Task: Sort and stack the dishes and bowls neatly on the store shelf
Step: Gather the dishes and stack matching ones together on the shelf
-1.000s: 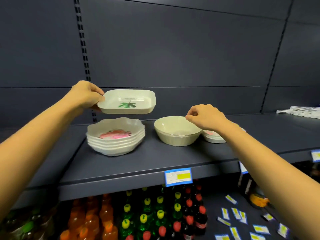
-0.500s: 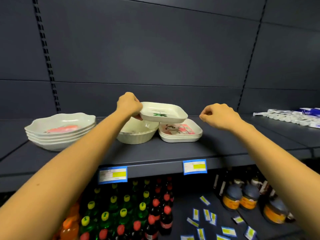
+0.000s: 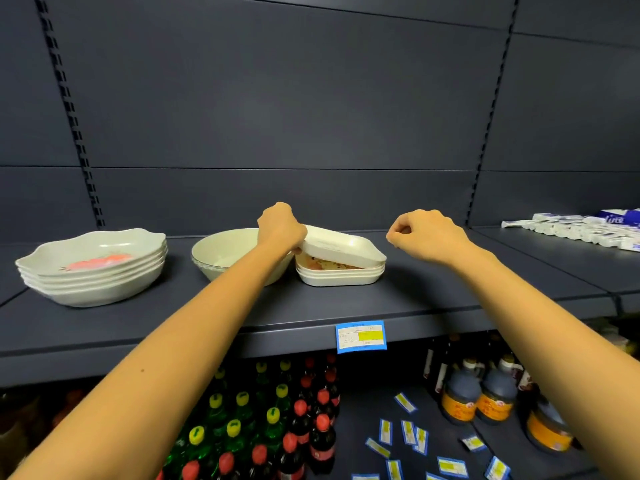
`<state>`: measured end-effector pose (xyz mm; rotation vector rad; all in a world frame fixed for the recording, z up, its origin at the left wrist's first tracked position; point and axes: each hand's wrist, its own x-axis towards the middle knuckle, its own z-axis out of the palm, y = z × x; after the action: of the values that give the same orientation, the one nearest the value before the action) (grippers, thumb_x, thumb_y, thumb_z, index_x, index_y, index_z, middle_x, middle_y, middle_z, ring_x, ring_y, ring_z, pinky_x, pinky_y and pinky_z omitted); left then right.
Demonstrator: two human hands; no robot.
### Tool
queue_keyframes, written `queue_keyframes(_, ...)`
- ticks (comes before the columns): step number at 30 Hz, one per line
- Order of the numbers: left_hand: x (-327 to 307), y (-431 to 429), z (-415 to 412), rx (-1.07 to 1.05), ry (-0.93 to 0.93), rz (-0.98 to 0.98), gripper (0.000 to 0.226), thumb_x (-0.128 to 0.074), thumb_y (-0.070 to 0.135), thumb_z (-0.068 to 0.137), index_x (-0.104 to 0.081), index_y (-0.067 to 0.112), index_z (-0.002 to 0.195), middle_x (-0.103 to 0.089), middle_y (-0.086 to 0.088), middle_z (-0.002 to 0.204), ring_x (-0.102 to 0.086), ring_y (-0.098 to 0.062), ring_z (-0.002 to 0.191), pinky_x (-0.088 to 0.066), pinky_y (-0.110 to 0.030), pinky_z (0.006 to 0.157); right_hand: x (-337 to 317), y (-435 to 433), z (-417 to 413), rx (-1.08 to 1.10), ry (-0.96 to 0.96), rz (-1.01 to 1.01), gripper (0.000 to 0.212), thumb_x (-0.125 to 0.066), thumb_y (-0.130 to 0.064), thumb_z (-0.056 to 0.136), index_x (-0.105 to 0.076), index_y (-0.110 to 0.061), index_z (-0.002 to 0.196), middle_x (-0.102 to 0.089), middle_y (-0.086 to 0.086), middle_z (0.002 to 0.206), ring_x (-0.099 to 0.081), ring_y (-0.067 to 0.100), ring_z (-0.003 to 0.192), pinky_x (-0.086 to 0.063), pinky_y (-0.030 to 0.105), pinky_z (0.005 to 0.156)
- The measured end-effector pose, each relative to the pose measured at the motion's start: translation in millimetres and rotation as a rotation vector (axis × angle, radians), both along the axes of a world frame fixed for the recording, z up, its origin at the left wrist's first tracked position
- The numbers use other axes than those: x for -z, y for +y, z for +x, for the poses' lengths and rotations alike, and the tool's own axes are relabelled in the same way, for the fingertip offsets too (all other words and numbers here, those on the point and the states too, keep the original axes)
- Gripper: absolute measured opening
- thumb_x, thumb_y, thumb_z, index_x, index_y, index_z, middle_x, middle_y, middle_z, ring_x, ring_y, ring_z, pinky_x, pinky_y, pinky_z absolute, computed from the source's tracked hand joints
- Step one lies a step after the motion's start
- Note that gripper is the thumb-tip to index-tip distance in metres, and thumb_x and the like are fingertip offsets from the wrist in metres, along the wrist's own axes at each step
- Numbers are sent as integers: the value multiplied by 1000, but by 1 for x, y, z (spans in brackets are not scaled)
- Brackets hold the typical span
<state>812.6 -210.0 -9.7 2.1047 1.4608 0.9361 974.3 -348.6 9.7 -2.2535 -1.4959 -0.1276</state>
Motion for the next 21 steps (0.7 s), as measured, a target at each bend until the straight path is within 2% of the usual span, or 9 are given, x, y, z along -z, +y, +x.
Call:
queue_keyframes(3, -3, -1, -1, 16, 56, 74, 18, -52, 6, 86, -68, -1, 88, -68, -16, 84, -64, -32, 82, -48, -32, 70, 0, 4, -1, -27, -1, 1, 23, -47, -28, 92, -67, -23, 102, -68, 2, 110, -60, 27, 98, -41, 30, 74)
queue_keyframes(5, -5, -6, -8, 37, 112, 144, 23, -49, 11, 90, -69, 3, 99, -69, -15, 97, -62, -33, 92, -45, -32, 74, -2, 8, -4, -50, -3, -1, 24, -47, -26, 92, -67, -22, 104, -67, 1, 110, -57, 25, 94, -40, 29, 73)
queue_keyframes(8, -7, -14, -28, 37, 216, 257, 27, -50, 21, 91, -68, 12, 108, -69, -10, 112, -62, -32, 104, -50, -37, 86, -3, 18, -17, -102, -15, 6, 25, -45, -27, 92, -66, -23, 104, -67, 0, 108, -56, 23, 90, -40, 29, 73)
queue_keyframes(11, -5, -18, -59, 34, 272, 315, 29, -49, 29, 91, -66, 15, 109, -69, -6, 113, -63, -27, 102, -52, -38, 87, -3, 33, -39, -189, -28, 8, 25, -45, -28, 92, -65, -23, 105, -68, 1, 109, -58, 25, 93, -42, 30, 74)
queue_keyframes(14, -3, -20, -99, -20, 358, 354, 32, -47, 33, 92, -64, 16, 113, -69, -3, 115, -62, -24, 103, -47, -35, 87, -4, 51, -72, -291, -29, 5, 25, -46, -29, 92, -63, -23, 109, -65, 1, 115, -59, 26, 104, -45, 33, 80)
queue_keyframes(21, 3, -19, -216, -237, 444, 304, 38, -46, 40, 90, -65, 16, 112, -68, -4, 118, -62, -27, 106, -46, -36, 89, -5, 90, -169, -524, -83, -7, 27, -48, -32, 92, -60, -24, 115, -63, 1, 123, -58, 26, 110, -49, 39, 92)
